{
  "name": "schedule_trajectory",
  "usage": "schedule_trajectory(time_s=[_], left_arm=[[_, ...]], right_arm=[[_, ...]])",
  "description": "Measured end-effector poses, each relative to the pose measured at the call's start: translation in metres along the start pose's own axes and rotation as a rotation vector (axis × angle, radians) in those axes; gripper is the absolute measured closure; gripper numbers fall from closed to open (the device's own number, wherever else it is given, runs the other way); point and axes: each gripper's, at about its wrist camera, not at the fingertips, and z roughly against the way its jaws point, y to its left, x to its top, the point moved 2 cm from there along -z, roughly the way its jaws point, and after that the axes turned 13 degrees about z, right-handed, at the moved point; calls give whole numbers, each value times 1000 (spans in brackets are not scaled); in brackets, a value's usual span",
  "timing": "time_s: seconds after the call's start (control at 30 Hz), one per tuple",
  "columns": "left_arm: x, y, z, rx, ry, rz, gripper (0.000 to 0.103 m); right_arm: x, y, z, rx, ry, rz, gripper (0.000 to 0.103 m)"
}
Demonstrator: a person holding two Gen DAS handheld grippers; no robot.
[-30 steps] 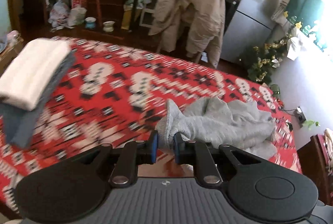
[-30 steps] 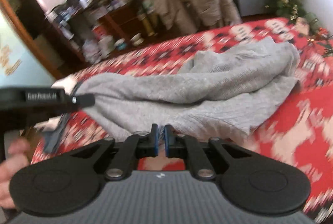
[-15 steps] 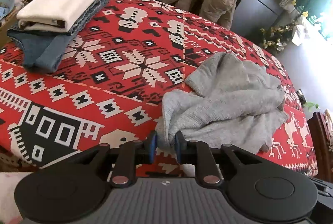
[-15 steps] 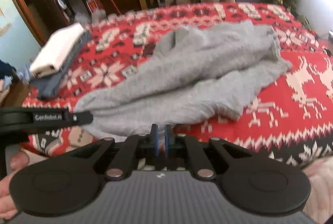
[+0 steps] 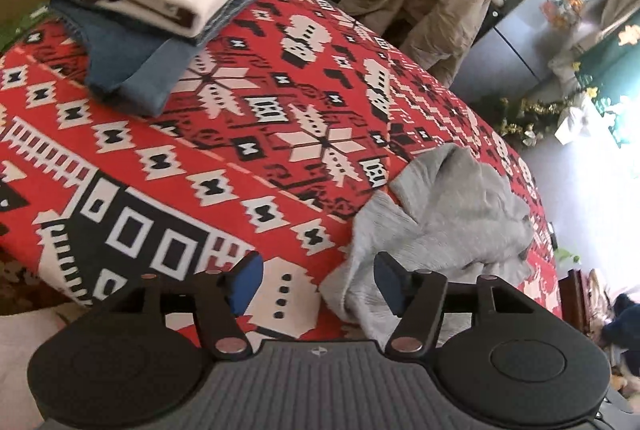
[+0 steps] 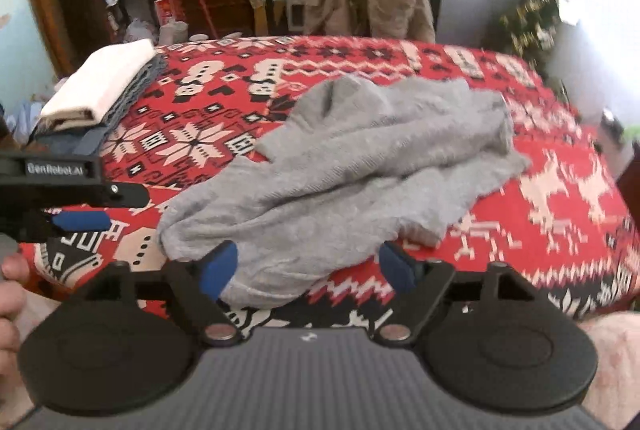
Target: Fold clothes
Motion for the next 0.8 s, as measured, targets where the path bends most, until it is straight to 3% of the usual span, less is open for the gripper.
schedule_trajectory(time_s=[0.13, 0.33, 0.53, 0.8], left_arm=[[2, 3, 6, 24, -33, -36, 42], [3, 9, 9, 61, -94, -59, 27], [-3, 2, -1, 86, -165, -154, 27], [-2, 10, 4, 65, -250, -140, 27]], right_arm=[[3, 12, -5, -15, -21, 28, 1], [4, 28, -16, -18, -43, 58, 1], [-2, 38, -30, 56, -61, 94, 1], [-5, 60, -31, 113, -132, 231, 1]])
